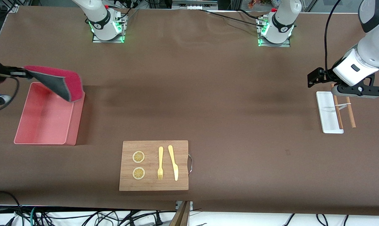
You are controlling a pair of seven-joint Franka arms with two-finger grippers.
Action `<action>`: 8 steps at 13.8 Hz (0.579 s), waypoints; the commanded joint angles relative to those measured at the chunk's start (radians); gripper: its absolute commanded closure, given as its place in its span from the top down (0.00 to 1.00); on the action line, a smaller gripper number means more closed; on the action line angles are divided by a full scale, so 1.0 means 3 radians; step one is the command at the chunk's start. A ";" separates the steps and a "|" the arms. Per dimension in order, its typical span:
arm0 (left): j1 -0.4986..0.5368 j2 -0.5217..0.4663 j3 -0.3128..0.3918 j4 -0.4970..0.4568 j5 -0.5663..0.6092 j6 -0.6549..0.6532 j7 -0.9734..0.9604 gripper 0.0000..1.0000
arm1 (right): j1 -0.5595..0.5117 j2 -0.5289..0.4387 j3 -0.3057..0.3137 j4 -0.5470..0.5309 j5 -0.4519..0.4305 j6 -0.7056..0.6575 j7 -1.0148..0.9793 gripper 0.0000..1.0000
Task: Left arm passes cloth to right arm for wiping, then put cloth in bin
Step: 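Carry the cloth over the pink bin with the right gripper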
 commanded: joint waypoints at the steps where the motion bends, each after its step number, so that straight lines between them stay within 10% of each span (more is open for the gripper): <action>1: 0.0001 -0.0001 -0.0015 0.0044 0.0018 -0.0011 -0.0014 1.00 | -0.0064 0.0097 -0.0081 0.0030 -0.0142 0.0123 -0.0369 0.00; 8: 0.0001 0.0004 -0.0010 0.0060 0.0018 -0.0011 -0.0014 1.00 | -0.0171 0.0475 -0.0168 -0.0415 -0.0091 0.1109 -0.0559 0.00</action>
